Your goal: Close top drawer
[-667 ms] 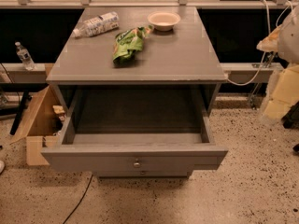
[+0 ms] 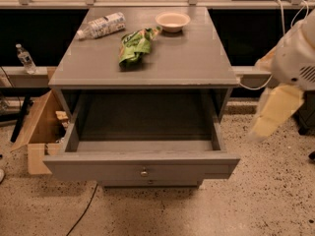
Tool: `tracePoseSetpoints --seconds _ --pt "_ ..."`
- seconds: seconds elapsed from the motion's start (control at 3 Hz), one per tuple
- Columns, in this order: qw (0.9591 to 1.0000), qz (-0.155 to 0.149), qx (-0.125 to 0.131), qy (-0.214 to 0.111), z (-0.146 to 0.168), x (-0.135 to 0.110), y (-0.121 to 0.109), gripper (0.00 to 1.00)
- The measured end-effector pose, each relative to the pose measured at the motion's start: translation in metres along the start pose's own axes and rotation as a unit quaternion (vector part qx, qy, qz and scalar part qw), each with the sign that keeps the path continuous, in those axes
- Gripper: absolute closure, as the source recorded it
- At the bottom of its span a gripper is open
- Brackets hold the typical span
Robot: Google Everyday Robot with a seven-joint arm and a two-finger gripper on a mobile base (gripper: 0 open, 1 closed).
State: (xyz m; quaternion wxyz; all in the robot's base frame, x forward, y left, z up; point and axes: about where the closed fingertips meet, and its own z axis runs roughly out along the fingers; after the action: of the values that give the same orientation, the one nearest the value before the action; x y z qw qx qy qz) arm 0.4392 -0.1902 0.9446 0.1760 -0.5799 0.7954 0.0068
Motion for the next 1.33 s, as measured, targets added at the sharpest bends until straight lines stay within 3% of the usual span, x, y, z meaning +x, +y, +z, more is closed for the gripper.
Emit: tracePoseSetpoints --seconds 0.33,1.33 --pt "0.999 0.019 -0.03 -0.027 0.0482 -0.0272 0.0238 0.24" --pt "0.9989 0.019 -0.032 -0.027 0.0539 -0.0273 0.0266 0.94"
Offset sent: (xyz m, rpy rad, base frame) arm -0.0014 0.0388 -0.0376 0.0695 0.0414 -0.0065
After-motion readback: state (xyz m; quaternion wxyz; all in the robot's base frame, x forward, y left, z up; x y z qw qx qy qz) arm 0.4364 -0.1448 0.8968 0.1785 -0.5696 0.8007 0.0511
